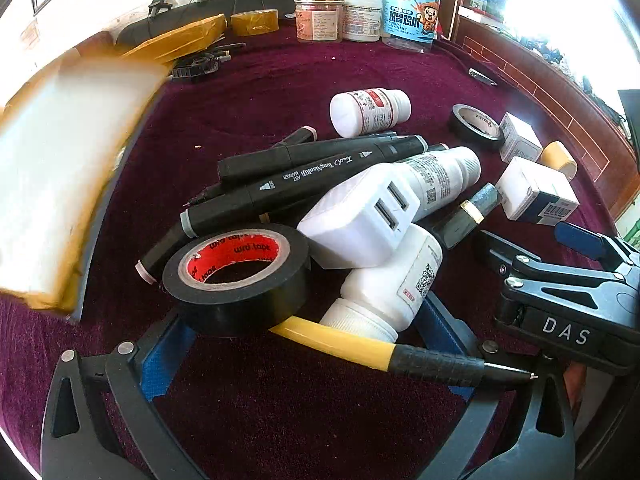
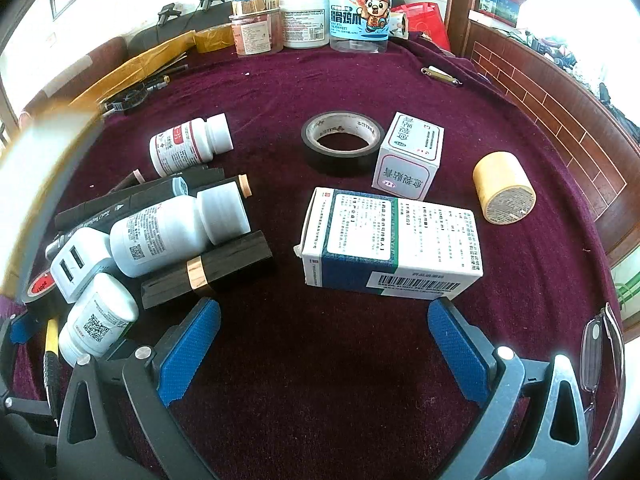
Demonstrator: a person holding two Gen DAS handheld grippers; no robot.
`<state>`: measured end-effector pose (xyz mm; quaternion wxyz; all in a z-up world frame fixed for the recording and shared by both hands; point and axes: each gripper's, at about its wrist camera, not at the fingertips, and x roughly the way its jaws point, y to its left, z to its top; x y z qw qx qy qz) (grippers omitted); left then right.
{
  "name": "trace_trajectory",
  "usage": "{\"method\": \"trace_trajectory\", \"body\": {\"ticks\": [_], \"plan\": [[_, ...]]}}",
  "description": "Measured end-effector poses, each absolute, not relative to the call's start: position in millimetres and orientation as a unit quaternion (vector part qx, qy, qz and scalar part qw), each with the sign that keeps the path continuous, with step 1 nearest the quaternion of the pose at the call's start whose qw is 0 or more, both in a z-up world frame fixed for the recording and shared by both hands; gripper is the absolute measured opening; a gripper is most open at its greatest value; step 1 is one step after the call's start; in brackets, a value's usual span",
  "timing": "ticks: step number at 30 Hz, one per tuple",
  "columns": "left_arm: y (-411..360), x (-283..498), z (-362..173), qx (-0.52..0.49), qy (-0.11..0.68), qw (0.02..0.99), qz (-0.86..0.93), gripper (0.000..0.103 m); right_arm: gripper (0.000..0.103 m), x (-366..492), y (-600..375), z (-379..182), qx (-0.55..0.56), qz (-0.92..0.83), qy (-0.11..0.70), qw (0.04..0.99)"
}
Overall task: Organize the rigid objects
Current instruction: 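Tip the yellow-taped box to spill its items onto the table, then move the left gripper to the black tape roll and close on it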
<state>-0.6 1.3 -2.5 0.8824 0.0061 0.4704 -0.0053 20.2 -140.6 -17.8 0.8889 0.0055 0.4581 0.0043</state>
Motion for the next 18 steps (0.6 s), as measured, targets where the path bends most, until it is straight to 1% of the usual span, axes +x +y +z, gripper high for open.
{"method": "trace_trajectory", "body": {"ticks": [18], "plan": [[2.7,-1.9,-3.1,0.006,0.47,0.883,-0.005,0.103,0.102,20.6,-140.3,-17.2,0.006,0.004,0.458,0.889]]}}
